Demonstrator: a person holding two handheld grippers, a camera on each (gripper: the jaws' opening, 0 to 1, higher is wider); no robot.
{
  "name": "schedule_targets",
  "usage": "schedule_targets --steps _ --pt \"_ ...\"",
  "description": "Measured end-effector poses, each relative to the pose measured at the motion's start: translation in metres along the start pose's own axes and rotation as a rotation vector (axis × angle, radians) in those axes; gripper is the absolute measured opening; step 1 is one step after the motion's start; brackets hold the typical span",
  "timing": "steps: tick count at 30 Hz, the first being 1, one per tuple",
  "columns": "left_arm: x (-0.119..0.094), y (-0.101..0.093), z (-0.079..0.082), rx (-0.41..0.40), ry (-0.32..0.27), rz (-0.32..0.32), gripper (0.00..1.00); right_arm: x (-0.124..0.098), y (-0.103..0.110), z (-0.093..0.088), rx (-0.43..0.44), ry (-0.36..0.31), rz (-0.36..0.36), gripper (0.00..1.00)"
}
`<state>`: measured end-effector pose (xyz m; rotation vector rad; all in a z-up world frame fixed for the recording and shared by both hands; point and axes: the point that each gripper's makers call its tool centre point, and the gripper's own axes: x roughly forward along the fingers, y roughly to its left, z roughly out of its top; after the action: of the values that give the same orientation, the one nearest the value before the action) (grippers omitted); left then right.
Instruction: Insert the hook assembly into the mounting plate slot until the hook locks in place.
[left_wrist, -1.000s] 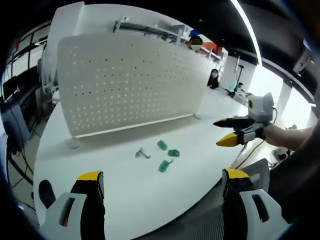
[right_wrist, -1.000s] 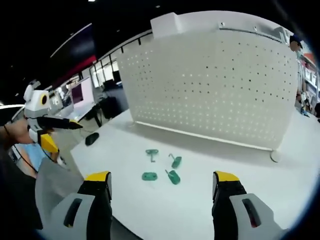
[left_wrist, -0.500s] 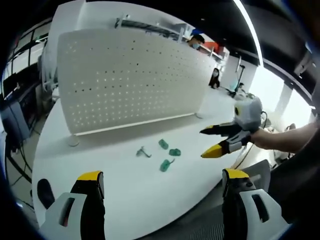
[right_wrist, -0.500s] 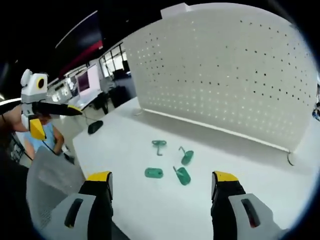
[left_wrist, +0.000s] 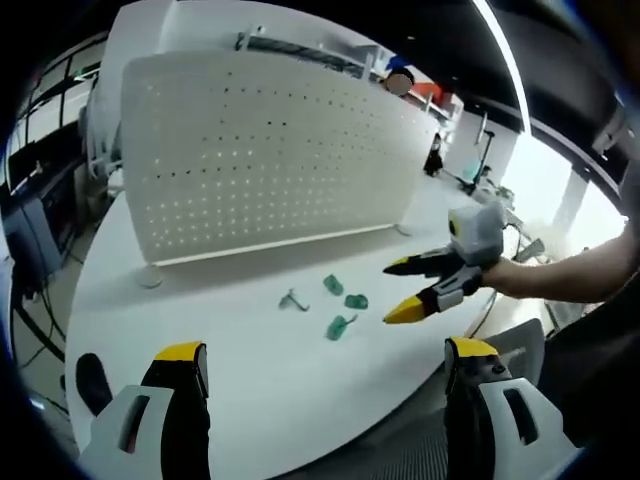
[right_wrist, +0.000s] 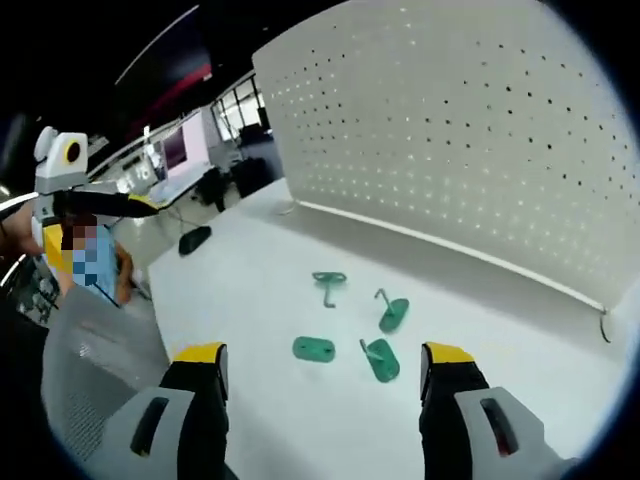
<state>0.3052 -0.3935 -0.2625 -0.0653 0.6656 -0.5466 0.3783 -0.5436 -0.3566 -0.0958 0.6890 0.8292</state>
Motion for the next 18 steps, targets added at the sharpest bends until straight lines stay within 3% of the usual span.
schedule_targets --steps 10,18 --pt "0.001 0.008 0.0 -0.019 -0.005 0.016 1.0 0.021 -0.005 -0.006 -0.023 0.059 0.029 0.73" --pt "0.001 0.014 -0.002 -0.035 0.001 0.025 1.0 0.031 -0.016 -0.012 -0.038 0.104 0.036 0.62"
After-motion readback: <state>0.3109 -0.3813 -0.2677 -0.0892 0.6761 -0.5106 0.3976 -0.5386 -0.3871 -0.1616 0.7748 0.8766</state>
